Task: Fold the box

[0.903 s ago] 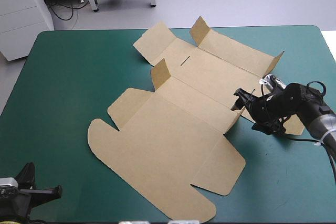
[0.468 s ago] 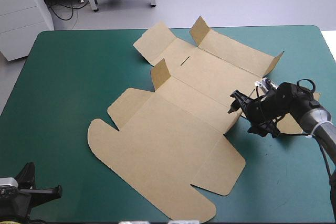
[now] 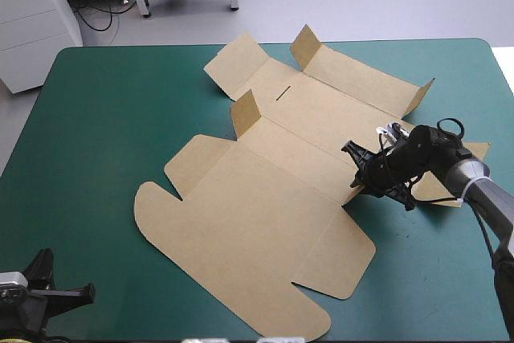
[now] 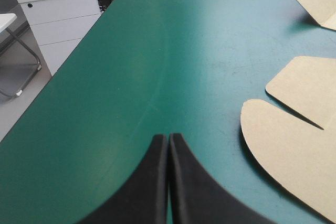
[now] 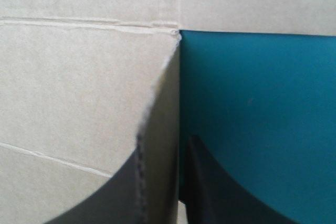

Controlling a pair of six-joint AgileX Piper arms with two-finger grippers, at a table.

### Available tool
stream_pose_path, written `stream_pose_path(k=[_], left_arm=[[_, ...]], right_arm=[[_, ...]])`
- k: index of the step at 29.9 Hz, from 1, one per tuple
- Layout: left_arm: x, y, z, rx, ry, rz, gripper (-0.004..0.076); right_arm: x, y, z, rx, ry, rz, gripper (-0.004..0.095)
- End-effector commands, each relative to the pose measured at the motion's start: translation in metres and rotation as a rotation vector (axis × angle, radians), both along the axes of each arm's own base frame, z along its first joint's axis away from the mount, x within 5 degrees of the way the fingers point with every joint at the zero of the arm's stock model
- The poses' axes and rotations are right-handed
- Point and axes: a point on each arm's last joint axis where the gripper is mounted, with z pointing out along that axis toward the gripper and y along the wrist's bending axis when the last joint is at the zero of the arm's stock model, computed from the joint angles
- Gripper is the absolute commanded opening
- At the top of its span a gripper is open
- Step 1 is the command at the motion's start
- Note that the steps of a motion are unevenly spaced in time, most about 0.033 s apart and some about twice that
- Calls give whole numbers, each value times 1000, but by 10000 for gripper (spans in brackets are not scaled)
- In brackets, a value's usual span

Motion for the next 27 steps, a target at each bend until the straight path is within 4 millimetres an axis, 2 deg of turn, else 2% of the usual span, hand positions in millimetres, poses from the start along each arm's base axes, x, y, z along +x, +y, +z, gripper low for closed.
stream_pose_path(k=[1, 8, 12, 20, 27], left_arm=[[-4, 0, 14, 6, -115, -13, -32], [-4, 0, 14, 6, -115, -13, -32], [-4, 0, 14, 8, -115, -12, -32], [-4, 0, 14, 8, -115, -12, -32], [-4, 0, 14, 8, -115, -12, -32]], right_arm=[[4, 2, 23, 27, -79, 9, -4], [5, 2, 33, -6, -87, 79, -4], [10, 1, 41, -82, -169, 245, -4], [36, 6, 82, -202, -264, 588, -4], [59, 12, 122, -289, -415, 836, -4]])
